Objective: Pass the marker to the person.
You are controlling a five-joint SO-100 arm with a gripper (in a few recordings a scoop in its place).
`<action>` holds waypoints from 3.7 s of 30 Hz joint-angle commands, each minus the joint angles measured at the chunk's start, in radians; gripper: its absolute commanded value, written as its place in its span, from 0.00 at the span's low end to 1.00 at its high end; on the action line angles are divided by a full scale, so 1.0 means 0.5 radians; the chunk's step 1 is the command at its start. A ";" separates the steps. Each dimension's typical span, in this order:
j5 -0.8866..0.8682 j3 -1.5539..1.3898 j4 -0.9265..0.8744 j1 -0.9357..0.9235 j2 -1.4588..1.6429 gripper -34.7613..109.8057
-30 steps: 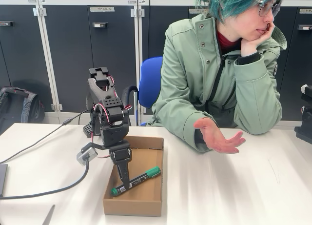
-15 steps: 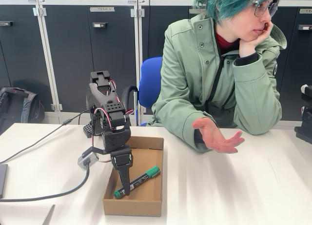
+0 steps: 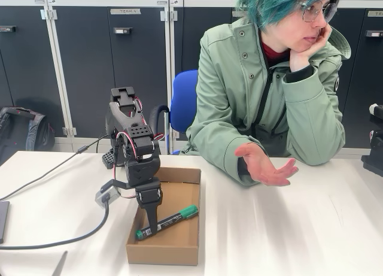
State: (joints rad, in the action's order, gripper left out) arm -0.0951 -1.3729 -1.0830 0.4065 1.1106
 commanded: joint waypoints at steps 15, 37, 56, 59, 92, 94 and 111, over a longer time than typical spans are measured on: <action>-0.049 -0.015 0.000 -0.025 0.138 0.21; -0.181 -0.341 0.049 0.282 0.742 0.26; -0.067 0.160 0.156 0.074 0.181 0.41; -0.043 0.273 0.153 0.046 0.049 0.42; -0.080 0.236 -0.322 -0.028 -0.215 0.40; -0.071 0.273 -0.322 -0.031 -0.233 0.40; -0.080 0.249 -0.411 -0.043 -0.209 0.21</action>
State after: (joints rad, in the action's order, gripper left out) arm -0.1212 -1.2303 -1.2686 0.4080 1.0032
